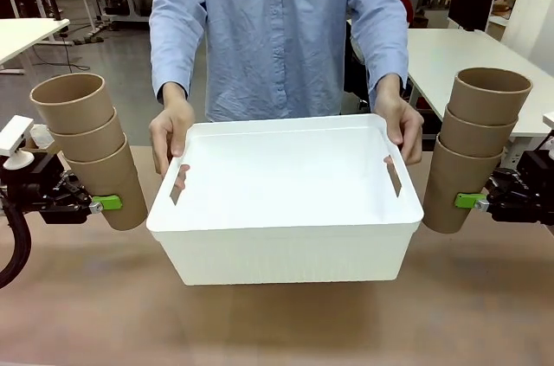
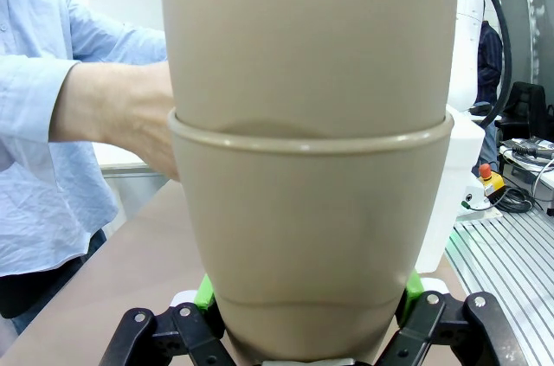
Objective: Stack the cups and store them in the basket.
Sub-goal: Place the stack of Reusable plastic cups into the Pantry Basket.
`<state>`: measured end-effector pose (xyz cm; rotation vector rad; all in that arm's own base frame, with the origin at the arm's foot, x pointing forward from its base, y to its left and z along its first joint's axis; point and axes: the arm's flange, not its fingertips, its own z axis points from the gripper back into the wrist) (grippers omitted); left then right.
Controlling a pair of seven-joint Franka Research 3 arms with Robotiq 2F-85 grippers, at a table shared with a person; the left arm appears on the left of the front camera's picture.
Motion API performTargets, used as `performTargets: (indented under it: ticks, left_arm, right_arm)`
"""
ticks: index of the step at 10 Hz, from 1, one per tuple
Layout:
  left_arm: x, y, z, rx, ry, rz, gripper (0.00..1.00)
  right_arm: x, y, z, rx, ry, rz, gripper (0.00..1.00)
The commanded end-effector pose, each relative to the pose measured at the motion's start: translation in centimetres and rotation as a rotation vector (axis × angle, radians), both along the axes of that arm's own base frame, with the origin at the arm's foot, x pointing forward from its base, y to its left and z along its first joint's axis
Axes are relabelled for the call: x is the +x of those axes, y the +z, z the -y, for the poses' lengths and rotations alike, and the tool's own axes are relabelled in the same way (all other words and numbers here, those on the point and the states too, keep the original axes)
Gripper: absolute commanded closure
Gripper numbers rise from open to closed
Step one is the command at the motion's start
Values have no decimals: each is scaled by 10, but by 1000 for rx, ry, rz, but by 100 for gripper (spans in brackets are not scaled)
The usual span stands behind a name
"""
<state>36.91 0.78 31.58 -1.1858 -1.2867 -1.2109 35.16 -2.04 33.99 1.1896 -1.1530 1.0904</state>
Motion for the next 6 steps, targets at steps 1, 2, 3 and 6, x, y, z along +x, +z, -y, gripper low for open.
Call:
performTargets:
  ticks: [1, 2, 3, 6]
  left_arm:
    - [1, 4, 0, -18, 9, 12, 14]
    - [1, 4, 0, -18, 9, 12, 14]
    - [1, 4, 0, -18, 9, 12, 14]
    - [-10, 16, -3, 25, -33, 3, 14]
  right_arm:
    - [1, 4, -3, -2, 3, 9, 15]
    - [1, 4, -3, -2, 3, 9, 15]
    - [1, 4, -3, -2, 3, 9, 15]
    - [1, 4, -3, -2, 3, 9, 15]
